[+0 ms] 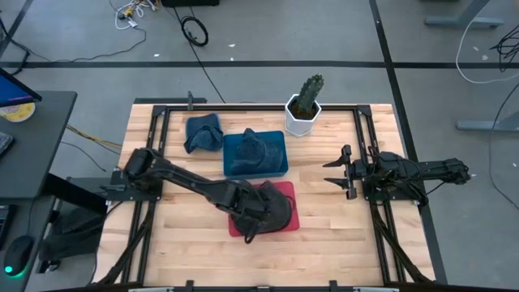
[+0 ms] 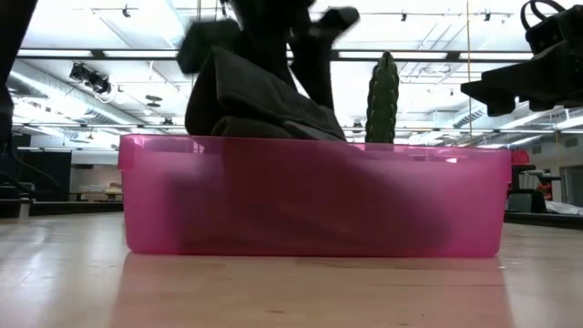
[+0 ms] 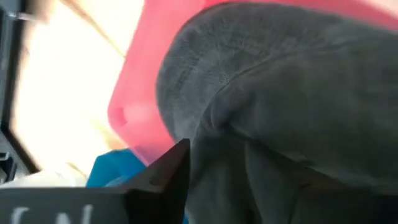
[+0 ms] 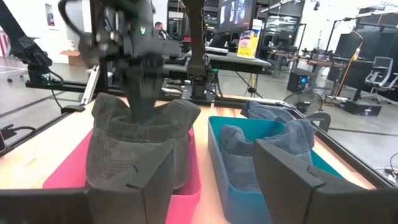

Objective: Pick & Place hat
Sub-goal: Put the black cap into the pink bin, then put the blue cap into the blue bin

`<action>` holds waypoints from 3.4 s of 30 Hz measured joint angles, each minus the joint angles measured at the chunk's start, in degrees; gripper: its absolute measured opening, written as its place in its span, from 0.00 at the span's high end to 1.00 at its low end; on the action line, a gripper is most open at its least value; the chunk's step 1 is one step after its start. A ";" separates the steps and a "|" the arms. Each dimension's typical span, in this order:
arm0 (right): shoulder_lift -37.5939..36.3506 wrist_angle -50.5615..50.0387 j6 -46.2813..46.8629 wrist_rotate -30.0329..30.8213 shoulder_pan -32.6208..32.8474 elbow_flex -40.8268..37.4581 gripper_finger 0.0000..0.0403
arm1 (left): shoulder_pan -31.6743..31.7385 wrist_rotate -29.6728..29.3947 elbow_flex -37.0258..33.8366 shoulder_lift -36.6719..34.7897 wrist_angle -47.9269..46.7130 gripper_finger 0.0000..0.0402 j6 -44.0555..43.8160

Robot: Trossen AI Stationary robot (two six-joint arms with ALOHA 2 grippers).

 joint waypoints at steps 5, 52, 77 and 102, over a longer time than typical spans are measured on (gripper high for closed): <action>0.00 0.02 0.00 -0.03 0.00 0.00 0.46 | -1.14 -1.31 0.00 -5.09 -4.43 0.50 -6.39; 0.00 0.07 0.01 -0.03 0.00 0.00 0.46 | 23.28 -19.50 -42.56 -24.09 -6.94 0.51 -25.99; 0.00 0.07 0.01 -0.03 0.00 0.00 0.46 | 31.03 -13.23 -42.53 -24.03 2.19 0.51 -20.51; -0.02 0.06 0.00 -0.03 0.00 0.00 0.46 | 32.85 -32.10 -55.21 -23.98 12.00 0.57 -22.85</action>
